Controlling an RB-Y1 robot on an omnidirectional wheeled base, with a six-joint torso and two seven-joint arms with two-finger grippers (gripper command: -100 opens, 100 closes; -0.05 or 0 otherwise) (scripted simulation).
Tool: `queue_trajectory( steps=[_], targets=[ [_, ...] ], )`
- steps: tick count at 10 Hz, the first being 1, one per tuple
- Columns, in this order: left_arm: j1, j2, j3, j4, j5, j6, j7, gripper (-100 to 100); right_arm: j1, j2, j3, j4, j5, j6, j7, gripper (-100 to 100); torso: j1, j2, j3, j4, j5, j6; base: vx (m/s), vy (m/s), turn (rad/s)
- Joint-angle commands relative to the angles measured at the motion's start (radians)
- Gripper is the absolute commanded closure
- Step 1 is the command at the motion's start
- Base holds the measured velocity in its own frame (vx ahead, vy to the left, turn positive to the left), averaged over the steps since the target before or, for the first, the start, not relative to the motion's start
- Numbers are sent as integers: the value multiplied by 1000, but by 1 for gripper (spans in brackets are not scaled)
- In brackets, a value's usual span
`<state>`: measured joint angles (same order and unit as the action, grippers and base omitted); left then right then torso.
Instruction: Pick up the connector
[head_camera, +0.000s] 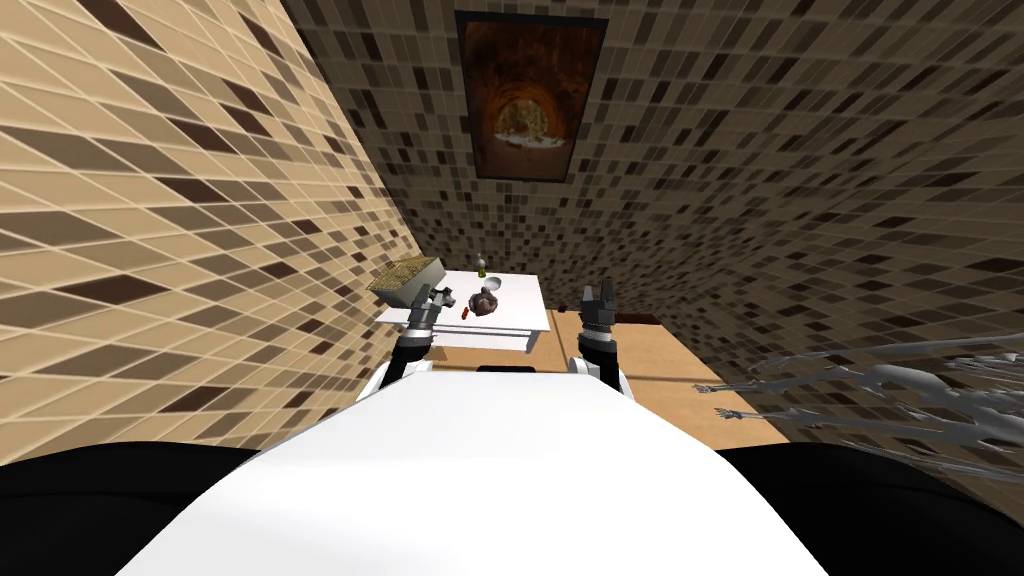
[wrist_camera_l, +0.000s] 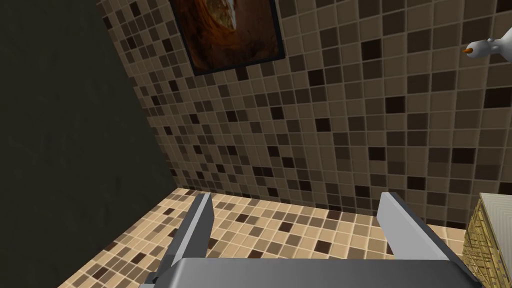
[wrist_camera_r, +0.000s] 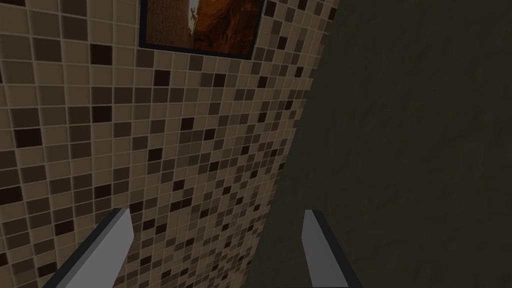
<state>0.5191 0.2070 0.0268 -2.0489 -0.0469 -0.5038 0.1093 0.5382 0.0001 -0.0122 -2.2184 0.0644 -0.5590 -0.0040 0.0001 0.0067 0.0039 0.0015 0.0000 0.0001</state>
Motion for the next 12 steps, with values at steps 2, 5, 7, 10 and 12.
queue_trajectory(
  steps=[2, 5, 7, 10, 12],
  targets=[
    [-14, 31, -7, 75, -3, 8, -7, -100, 0, 0, 0, 0, 0, 0, 0, 0, 0, -2, -1, 0, 0, 0, -55, -8, -66],
    [-26, 65, -20, 159, -12, 31, -18, -100, 0, 0, 0, 0, 0, 0, 0, 0, 0, -3, -2, -1, 0, 0, -57, -8, -94],
    [-42, 98, -36, 228, -23, 57, -31, -100, 0, 0, 0, 0, 0, 0, 0, 0, 0, -2, -1, 0, 0, 0, -72, -9, -157],
    [-52, 114, -45, 291, -31, 70, -38, -100, 0, 0, 0, 0, 0, 0, 0, 0, 0, -4, -2, -1, 0, 0, -39, -13, -67],
    [-76, 147, -67, 371, -49, 100, -55, -100, 0, 0, 0, 0, 0, 0, 0, 0, 0, -5, -3, -1, 0, 0, -30, -13, -128]
  ],
)
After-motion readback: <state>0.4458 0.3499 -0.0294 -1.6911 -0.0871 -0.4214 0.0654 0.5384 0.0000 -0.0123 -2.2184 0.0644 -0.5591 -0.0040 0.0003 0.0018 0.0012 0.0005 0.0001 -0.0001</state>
